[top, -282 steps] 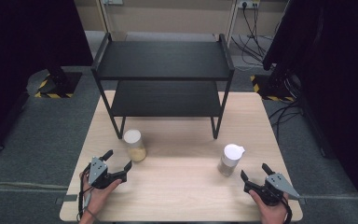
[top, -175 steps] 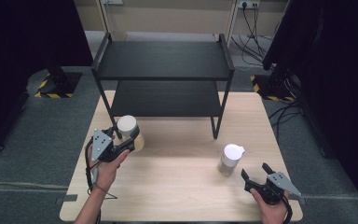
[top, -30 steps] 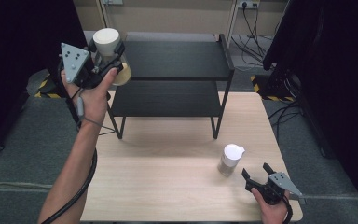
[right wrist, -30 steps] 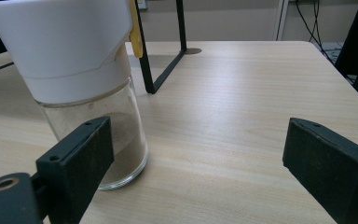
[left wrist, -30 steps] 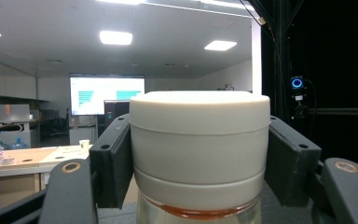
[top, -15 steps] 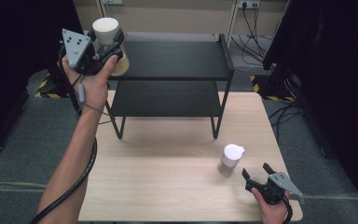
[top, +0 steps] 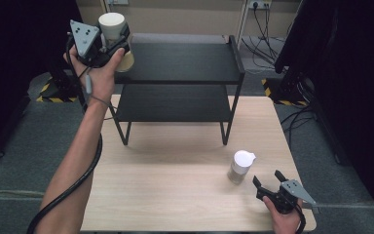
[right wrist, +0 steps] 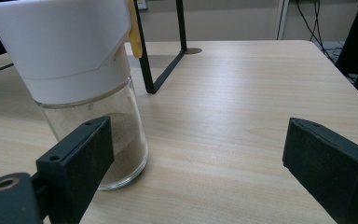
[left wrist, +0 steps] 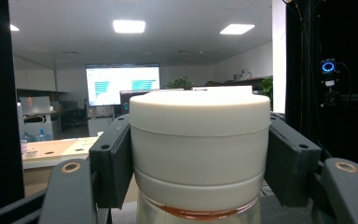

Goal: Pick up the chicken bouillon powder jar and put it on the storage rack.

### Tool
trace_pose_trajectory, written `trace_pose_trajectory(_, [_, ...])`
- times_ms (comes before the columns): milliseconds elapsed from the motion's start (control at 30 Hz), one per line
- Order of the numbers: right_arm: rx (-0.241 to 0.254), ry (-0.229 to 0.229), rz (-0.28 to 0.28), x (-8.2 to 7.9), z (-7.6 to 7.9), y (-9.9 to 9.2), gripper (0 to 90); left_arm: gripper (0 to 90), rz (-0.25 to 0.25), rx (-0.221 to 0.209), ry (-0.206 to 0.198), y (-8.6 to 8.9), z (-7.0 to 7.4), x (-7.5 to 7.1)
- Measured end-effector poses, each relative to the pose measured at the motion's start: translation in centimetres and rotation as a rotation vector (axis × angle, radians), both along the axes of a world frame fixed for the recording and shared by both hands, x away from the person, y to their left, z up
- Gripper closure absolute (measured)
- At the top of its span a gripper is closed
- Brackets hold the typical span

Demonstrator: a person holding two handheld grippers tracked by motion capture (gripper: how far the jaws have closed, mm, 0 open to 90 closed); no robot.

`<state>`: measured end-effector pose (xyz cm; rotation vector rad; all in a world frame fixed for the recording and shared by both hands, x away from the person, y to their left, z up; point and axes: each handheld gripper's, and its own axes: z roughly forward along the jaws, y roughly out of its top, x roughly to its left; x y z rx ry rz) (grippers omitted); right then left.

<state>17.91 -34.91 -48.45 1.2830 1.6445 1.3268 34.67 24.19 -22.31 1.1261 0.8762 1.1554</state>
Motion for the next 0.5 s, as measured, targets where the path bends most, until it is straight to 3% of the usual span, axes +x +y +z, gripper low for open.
trace_pose_trajectory(500, [-0.005,-0.002,0.003,0.01,0.00,0.01,9.2,33.9,0.020,0.003,0.026,0.02,-0.05,1.09])
